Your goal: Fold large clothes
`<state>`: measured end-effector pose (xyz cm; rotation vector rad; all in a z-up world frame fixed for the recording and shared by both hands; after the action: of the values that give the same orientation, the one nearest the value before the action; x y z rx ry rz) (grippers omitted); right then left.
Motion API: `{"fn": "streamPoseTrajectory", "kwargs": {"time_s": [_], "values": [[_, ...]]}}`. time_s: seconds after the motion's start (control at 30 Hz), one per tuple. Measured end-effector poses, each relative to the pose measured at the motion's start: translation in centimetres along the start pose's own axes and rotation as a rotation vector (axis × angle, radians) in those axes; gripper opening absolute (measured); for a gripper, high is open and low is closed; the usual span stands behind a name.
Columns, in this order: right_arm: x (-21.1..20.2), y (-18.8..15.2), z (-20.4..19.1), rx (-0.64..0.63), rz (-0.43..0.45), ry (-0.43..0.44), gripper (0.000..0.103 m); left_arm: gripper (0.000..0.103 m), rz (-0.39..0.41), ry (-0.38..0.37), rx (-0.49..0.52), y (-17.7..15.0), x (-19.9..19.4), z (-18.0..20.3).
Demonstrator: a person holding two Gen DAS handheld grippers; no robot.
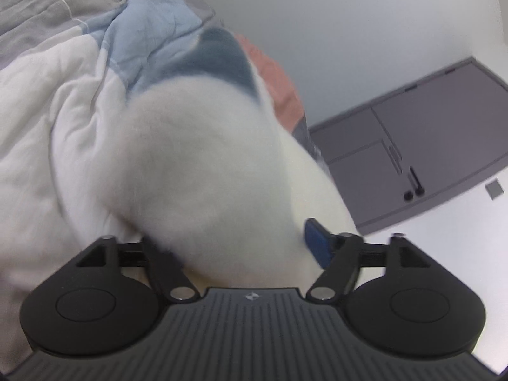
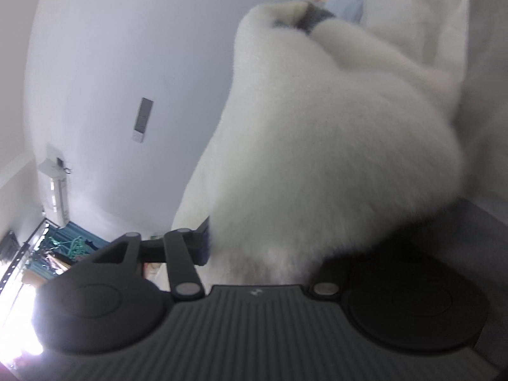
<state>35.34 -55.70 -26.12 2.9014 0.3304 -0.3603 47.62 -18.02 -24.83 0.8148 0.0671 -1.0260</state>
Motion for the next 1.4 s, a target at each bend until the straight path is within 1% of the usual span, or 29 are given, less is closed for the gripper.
{"fn": "streamPoseTrajectory", "kwargs": {"time_s": [0.07,0.1,0.17,0.23,0.3,0.37,0.43,0.53,0.6,0.67,0.77,0.9,1.1,1.17,1.23,1.3,1.4], "values": [[-2.5,-0.7,-0.2,-0.01,0.045,0.012,0.06,0.08,0.002,0.028,0.059,-0.8,-2.0,0.8],[-3.6,-1.2,-0.1,-0.021,0.053,0.002,0.06,0.08,-0.003,0.04,0.083,-1.3,-3.0,1.2],[-5.6,-2.2,0.0,-0.05,0.056,-0.029,0.06,0.081,-0.019,0.062,0.14,-2.0,-5.0,2.4],[-7.3,-2.9,-0.8,-0.084,0.059,-0.034,0.06,0.08,-0.023,0.106,0.212,-1.8,-7.0,3.7],[-9.0,-3.1,-2.8,-0.134,0.08,-0.039,0.06,0.08,-0.011,0.126,0.277,-1.4,-9.2,5.9],[-11.1,-2.8,-5.2,-0.195,0.108,-0.024,0.06,0.08,0.006,0.144,0.318,-0.6,-11.3,8.1],[-12.9,-2.8,-8.3,-0.252,0.134,-0.003,0.06,0.08,0.018,0.157,0.366,0.0,-13.5,10.8],[-15.5,-3.3,-13.4,-0.341,0.174,0.026,0.06,0.081,0.065,0.173,0.477,0.5,-17.3,15.6],[-17.4,-4.0,-16.5,-0.4,0.195,0.051,0.06,0.081,0.101,0.19,0.56,0.5,-19.9,18.5],[-19.2,-5.2,-19.4,-0.474,0.21,0.061,0.06,0.081,0.14,0.236,0.66,0.4,-22.4,21.1],[-21.5,-7.2,-22.7,-0.586,0.192,0.065,0.06,0.081,0.177,0.266,0.762,-0.6,-25.7,24.2],[-24.8,-10.1,-24.7,-0.677,0.191,0.052,0.06,0.081,0.2,0.272,0.821,-2.6,-29.5,26.7],[-28.2,-14.3,-25.6,-0.804,0.213,0.013,0.06,0.081,0.234,0.26,0.889,-6.0,-33.5,28.2],[-29.0,-15.4,-25.5,-0.827,0.221,-0.003,0.06,0.081,0.263,0.276,0.923,-6.9,-35.0,28.6],[-29.7,-16.2,-25.4,-0.844,0.236,-0.019,0.06,0.082,0.287,0.273,0.933,-7.6,-36.3,29.0],[-30.2,-16.8,-25.3,-0.853,0.245,-0.028,0.06,0.083,0.298,0.255,0.939,-8.4,-37.4,29.2],[-30.9,-17.8,-25.0,-0.868,0.26,-0.041,0.06,0.083,0.307,0.264,0.942,-9.9,-38.6,29.3]]}}
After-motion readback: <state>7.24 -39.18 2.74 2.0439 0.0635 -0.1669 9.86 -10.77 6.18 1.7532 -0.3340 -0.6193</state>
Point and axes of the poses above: each gripper's, at about its wrist camera, not at the fingertips, and x roughly the way its jaws point, z to its right, y to its top, the point moved 10 cm from there along x, roughly the way its jaws point, and after that the axes turned 13 degrees about x, right-handed, at the moved point
